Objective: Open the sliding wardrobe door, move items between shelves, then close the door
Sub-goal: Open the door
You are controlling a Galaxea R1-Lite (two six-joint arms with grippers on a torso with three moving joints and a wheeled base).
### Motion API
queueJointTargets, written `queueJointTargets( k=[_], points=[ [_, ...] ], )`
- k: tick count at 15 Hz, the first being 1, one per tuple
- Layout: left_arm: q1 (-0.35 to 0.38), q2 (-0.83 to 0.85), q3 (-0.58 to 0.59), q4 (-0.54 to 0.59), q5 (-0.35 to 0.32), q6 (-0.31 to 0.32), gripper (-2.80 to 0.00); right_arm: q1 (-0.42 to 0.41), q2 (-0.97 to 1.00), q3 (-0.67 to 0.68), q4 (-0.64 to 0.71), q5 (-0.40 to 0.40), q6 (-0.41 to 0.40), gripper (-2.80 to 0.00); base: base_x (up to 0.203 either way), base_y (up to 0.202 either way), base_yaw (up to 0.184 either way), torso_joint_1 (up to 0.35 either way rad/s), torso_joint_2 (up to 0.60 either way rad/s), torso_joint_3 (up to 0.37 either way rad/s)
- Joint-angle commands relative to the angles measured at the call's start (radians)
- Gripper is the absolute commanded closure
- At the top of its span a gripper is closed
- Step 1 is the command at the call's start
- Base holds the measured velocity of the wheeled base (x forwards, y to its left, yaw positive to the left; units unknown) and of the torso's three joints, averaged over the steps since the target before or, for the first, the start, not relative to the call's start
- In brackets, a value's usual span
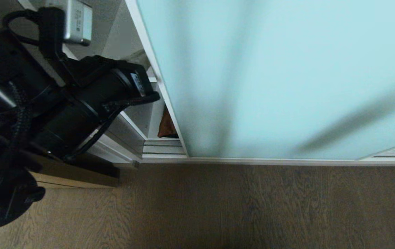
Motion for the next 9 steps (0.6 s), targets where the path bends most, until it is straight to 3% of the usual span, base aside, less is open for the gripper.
queueJointTargets(
  k=[1,4,9],
  points=[
    [-0.021,0.073,-0.038,-0.005,0.001,0.001,0.0,0.0,0.0,0.0,0.0,0.0,0.0,0.0,0.0,0.0,0.0,0.0,0.0,0.0],
    [-0.055,0.169,-0.119,-0.005,0.005,0.002,0.0,0.0,0.0,0.0,0.0,0.0,0.0,0.0,0.0,0.0,0.0,0.0,0.0,0.0],
    [-0.163,0.34,-0.31,-0.006,0.075,0.021,0.0,0.0,0.0,0.0,0.0,0.0,0.0,0.0,0.0,0.0,0.0,0.0,0.0,0.0]
  ],
)
